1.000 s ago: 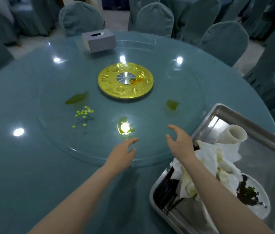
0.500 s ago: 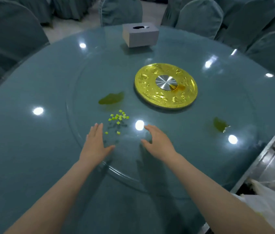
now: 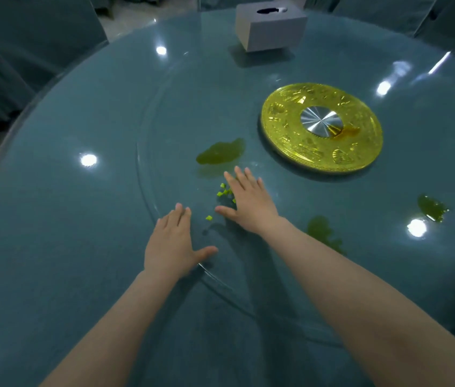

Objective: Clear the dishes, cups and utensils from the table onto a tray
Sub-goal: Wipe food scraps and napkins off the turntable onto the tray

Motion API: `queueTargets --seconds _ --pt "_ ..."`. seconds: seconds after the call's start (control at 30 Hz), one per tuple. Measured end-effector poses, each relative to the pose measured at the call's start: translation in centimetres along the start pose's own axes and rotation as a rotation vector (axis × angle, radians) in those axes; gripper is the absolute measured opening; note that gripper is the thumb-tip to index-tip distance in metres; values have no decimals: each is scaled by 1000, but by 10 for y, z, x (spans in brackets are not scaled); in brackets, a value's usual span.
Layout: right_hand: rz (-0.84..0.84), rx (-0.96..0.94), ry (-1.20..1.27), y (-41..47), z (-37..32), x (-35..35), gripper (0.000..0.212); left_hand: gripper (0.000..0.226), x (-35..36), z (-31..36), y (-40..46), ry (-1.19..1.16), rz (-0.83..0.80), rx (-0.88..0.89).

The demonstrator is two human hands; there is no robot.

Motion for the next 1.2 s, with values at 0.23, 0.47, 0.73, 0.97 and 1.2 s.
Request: queueTargets --seconds 0.23,0.47,0.73,0.97,1.2 --pt "131 -86 117 -46 19 -1 48 89 1 19 -11 36 52 43" --pt "318 -73 159 -103 56 -15 32 71 5 43 -26 15 95 37" --pt "410 130 148 -135 99 -28 29 69 11 89 -10 80 136 164" --pt "492 197 -11 -149 131 -37 30 77 25 155 41 273 95 427" --pt "533 219 -54 -156 167 -38 34 29 21 210 47 253 237 692"
Point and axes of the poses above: each hand's wrist, its own y-axis towards the middle knuckle, its own x-axis out of the palm, z = x × y, the point moved 7 cm from there along y, towards the middle knuckle, and after that the axes turned 15 degrees about x, right-handed, at the moved point
